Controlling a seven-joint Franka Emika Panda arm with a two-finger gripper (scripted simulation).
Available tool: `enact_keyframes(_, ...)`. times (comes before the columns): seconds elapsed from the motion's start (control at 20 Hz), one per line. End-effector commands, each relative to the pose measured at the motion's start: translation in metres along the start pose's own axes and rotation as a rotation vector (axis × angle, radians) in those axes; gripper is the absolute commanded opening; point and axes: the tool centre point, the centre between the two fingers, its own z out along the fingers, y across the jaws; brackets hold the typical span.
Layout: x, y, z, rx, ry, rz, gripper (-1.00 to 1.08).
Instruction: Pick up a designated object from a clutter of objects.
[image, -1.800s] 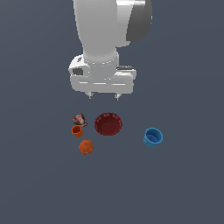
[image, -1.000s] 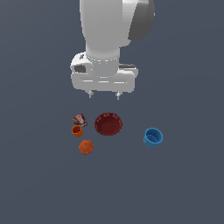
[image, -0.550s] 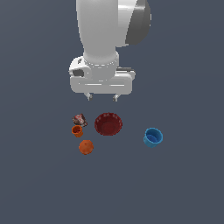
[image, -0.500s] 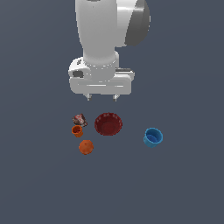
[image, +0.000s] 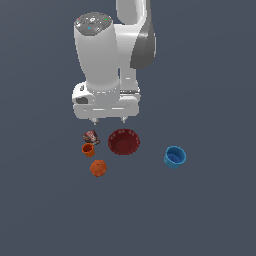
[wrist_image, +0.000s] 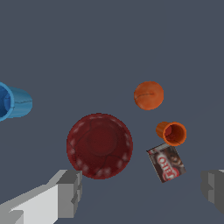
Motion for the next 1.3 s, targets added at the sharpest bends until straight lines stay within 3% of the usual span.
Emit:
enact_keyframes(0.0,-0.002,0.011,0.016,0.005,0.003,-0.034,1.0)
enact_keyframes(0.55,-0.022,0.058,0.086,0.017,0.017,-0.189,1.0)
enact_keyframes(1.25,-0.068,0.111,0.164,0.008,0.029,-0.367,1.0)
